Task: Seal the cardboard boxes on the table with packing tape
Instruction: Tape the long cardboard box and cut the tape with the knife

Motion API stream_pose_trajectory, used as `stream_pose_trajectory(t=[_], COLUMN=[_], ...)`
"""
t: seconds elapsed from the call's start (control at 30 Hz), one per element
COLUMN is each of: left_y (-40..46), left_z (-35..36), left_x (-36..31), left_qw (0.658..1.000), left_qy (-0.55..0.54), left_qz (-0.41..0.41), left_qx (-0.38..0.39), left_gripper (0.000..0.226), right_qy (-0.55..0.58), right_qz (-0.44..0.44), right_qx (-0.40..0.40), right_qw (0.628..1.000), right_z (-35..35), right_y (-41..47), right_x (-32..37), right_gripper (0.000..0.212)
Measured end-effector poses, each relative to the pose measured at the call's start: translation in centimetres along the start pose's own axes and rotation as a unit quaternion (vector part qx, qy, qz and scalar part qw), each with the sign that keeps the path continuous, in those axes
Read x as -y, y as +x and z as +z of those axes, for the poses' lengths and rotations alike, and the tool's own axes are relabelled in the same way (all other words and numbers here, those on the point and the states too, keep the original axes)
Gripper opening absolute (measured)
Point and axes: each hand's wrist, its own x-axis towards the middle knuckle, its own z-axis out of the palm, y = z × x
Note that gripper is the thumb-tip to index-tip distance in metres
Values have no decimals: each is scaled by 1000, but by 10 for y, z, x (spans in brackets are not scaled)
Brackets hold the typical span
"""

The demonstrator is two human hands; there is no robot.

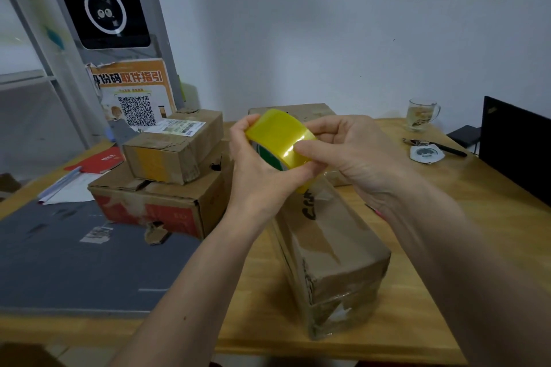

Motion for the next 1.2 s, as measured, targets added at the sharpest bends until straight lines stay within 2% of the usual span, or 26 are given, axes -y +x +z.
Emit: stream_pose_trajectory(t=[0.07, 0.23, 0.53, 0.67, 0.9, 1.07, 1.2], left_y=[0, 1, 2, 3, 4, 5, 3], left_z=[0, -3, -2, -3, -6, -8, -7], left_x=[-3, -3, -7, -5, -1, -2, -3], left_qw=[1000, 1000, 1000, 999, 999, 998, 997], left_qy=[11, 8, 5, -14, -17, -41, -34], left_qz=[10, -3, 8, 2, -11, -12, 6], left_qx=[3, 10, 21, 29, 49, 56, 66], left_gripper=[104, 105, 100, 94, 102, 95, 93], right_qy=[13, 20, 4, -19, -34, 35, 74], right_qz=[4, -7, -46, -56, -63, -46, -30], right_qx=[-8, 17, -22, -24, -4, 14, -8], right_qw=[1000, 1000, 999, 998, 997, 998, 997], right_z=[1, -1, 3, 3, -2, -5, -3], right_y=[0, -2, -5, -7, -8, -6, -3], right_x=[1, 1, 1, 2, 1, -4, -10], right_gripper=[15, 27, 19, 23, 28, 20, 35])
